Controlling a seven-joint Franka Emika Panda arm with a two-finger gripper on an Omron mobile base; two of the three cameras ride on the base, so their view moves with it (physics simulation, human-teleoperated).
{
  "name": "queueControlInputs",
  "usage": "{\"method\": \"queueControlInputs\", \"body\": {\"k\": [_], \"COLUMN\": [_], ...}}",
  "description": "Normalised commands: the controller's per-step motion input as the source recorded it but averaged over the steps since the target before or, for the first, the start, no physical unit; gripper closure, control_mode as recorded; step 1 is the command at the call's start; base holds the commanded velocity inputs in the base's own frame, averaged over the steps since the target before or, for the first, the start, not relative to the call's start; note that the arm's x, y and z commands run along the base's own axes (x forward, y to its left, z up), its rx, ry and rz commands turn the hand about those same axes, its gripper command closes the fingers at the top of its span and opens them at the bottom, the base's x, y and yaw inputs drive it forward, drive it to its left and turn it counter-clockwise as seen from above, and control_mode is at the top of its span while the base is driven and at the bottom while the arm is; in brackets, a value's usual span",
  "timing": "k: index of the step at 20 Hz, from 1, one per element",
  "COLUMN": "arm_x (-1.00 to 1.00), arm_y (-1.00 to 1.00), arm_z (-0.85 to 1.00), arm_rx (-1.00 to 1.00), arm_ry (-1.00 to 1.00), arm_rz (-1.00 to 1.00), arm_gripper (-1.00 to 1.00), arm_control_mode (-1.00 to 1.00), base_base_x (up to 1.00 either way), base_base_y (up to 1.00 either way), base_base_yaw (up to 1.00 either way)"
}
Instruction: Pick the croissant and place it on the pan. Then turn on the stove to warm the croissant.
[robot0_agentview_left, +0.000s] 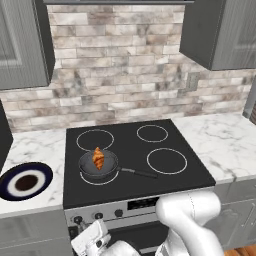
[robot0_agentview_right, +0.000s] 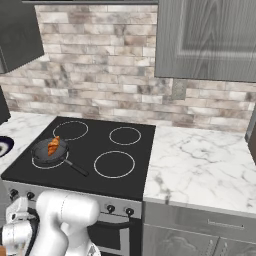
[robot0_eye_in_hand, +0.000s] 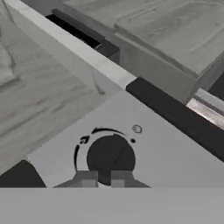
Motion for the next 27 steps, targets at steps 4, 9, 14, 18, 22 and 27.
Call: {"method": "queueControlInputs", "body": {"k": [4,9,14,18,22,27], "arm_x": [-0.04,-0.16,-0.04,-0.47,-1.00,-1.00], "arm_y": [0.39,0.52,0.31,0.03,0.00,0.12], "arm_z": [0.30,0.22,0.01,-0.10,-0.23,-0.36], "arm_rx": [-0.28,-0.30,-0.14,0.00,0.00,0.00], "arm_ry": [-0.66,-0.69,-0.39,-0.02,-0.21,-0.37], "arm_rz": [0.31,0.32,0.18,0.00,-0.06,-0.01], "arm_gripper": [1.00,1.00,1.00,1.00,1.00,1.00], "arm_control_mode": [-1.00,-1.00,-1.00,-1.00,-1.00,-1.00], "base_base_x": [0.00,0.00,0.00,0.00,0.00,0.00], "base_base_y": [0.00,0.00,0.00,0.00,0.00,0.00], "base_base_yaw": [0.00,0.00,0.00,0.00,0.00,0.00]}}
